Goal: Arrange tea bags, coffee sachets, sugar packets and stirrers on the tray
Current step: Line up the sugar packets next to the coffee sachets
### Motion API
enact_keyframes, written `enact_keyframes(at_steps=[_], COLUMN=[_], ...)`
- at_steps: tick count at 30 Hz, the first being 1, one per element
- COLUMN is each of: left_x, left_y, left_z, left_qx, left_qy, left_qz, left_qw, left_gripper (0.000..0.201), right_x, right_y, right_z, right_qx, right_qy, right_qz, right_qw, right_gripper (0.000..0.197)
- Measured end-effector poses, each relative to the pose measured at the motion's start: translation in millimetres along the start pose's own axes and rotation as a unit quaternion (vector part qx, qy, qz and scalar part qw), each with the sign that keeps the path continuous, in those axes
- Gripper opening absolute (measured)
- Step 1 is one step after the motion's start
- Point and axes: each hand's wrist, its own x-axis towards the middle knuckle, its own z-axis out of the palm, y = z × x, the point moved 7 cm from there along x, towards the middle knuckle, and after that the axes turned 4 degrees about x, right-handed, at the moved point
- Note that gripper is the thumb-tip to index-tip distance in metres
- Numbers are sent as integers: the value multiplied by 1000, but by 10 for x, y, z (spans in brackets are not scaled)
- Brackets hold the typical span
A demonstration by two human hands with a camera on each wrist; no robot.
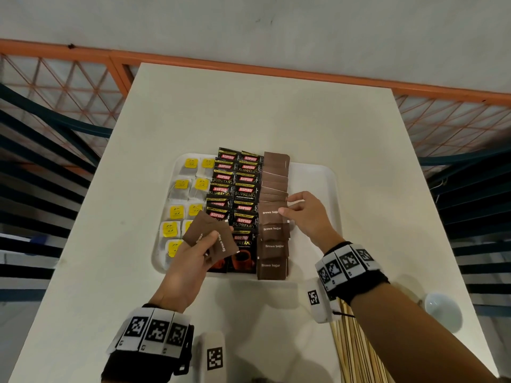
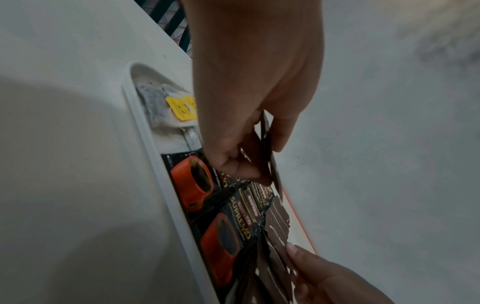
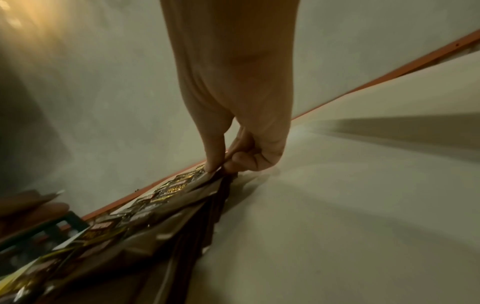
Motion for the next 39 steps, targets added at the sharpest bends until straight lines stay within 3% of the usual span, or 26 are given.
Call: enact_keyframes(at_steps=[6,9,12,14,19,24,29,33,37,39], left_x=[9,36,70,86,127,243,363,513,680,731], left_y=[32,54,65,72,38,58,254,417,463,505], left_z=[86,142,196,239,251,148,253,313,403,469], left_qx=[-1,-28,-43,-41,-28,51,216,299,270,293], left_qy=[-2,0,1,-7,12,56,5,8,-5,-30], left_qz=[26,32,31,35,4,-19,43,69,21,26], left_qw=[1000,999,999,999,1000,997,975,952,963,955], left_gripper=[28,29,29,27,18,13,10,14,19,21], right_x=[-134,-325,-530,-598,-576,-498,-351,-168,42,137], right_y=[-277,-476,-479,-428,-385,-375,-432,-447,-457,-443], right_z=[-15,147,427,537,501,364,138,-58,-238,-302], right_qx=[-119,-139,-95,-48,54,156,265,338,292,262], right_qy=[62,7,-147,-200,-200,-211,-173,-123,-40,-11], right_qz=[-100,-145,-119,-102,-59,5,13,19,-25,-35], right_qw=[986,980,977,973,977,965,949,933,955,964], right_gripper=[35,22,26,22,10,40,26,12,4,7])
